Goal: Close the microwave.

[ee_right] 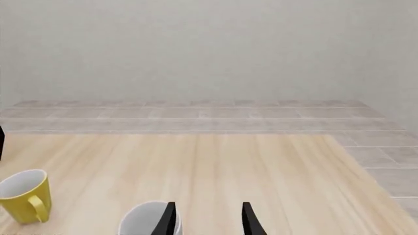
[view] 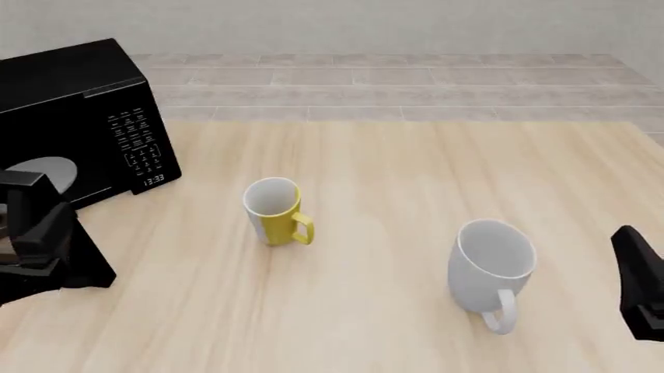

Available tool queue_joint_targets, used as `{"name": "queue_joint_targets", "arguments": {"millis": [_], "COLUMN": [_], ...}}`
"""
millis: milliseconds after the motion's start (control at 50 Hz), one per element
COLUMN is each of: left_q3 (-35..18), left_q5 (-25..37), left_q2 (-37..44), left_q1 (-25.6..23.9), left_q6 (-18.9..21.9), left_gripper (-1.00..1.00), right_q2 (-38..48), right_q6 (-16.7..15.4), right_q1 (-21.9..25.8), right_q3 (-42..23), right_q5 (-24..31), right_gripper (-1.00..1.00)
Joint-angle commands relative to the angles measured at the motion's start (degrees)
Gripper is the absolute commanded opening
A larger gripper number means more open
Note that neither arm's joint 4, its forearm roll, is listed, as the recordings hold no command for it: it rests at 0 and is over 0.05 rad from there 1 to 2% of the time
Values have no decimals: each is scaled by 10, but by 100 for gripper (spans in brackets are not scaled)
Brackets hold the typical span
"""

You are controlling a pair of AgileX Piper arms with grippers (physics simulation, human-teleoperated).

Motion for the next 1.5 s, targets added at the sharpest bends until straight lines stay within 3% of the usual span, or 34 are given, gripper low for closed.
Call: {"name": "queue_joint_targets", "arguments": {"millis": [20, 700, 1300, 1500], "left_q3": [0, 0, -1, -9], "left_q5": [-88, -243, -263, -303], "left_q2": [102, 289, 313, 367], "left_q1": [4, 6, 10, 20], "left_q6": [-5, -18, -16, -17], "left_gripper": [100, 100, 100, 100], "right_q2": [1, -2, 0, 0], "right_q6": [-1, 2, 3, 6], "right_q1": [2, 8, 8, 9], "right_q3": [0, 0, 0, 0], "right_q5": [2, 4, 4, 6], "right_gripper": [100, 100, 100, 100]}}
